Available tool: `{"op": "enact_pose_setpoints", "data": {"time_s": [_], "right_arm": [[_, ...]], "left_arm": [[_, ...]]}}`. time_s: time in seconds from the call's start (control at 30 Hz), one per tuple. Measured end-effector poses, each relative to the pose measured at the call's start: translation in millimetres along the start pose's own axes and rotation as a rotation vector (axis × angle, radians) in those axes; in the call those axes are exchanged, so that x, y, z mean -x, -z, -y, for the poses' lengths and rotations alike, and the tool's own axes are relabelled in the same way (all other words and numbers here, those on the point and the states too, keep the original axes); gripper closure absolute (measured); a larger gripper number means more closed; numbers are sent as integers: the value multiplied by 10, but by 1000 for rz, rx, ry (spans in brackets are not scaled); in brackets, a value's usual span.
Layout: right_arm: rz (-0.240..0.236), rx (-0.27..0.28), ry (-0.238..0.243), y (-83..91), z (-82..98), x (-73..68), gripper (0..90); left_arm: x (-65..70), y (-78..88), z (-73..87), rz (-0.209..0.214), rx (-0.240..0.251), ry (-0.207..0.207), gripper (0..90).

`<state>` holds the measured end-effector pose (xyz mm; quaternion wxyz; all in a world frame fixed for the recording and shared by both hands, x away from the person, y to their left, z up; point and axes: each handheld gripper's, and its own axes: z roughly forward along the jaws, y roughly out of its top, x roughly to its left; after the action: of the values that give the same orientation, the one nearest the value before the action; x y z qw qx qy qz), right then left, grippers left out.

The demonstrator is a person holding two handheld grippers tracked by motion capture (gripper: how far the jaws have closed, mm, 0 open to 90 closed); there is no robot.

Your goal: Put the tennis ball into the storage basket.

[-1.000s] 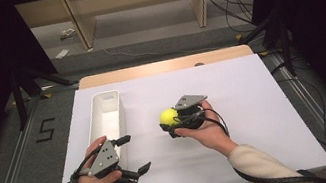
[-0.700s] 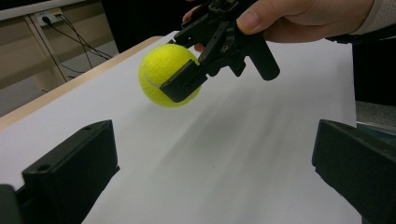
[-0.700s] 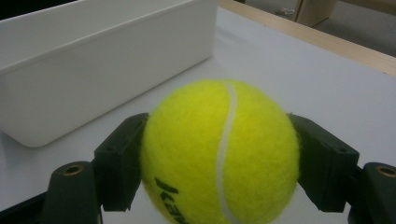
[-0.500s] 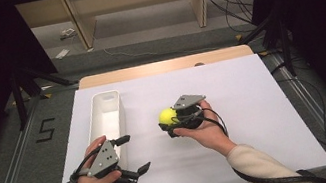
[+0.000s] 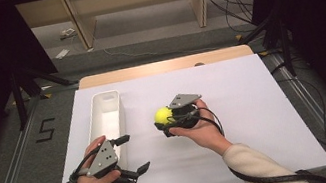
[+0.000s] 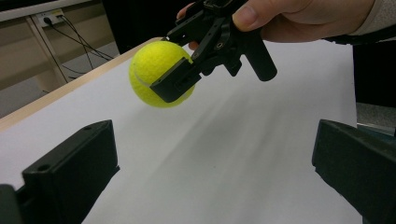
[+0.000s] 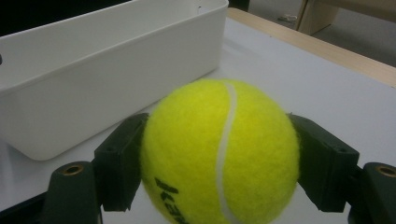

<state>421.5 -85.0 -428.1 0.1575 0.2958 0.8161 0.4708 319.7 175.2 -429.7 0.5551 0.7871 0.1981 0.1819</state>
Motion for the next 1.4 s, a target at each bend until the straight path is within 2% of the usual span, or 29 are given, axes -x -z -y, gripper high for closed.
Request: {"op": "enact_pose_setpoints", "data": {"time_s": [0.57,0.87,1.4], "right_arm": [[-11,1,6,-74,-59,-53,263],[-13,-3,1,-81,-59,-69,264],[-26,-7,28,-149,-88,-157,264]], "left_arm": [[-12,7,0,-1,7,6,0],[-5,5,-2,-6,-1,-14,0],[-6,0,1,-6,-4,-15,0]]}}
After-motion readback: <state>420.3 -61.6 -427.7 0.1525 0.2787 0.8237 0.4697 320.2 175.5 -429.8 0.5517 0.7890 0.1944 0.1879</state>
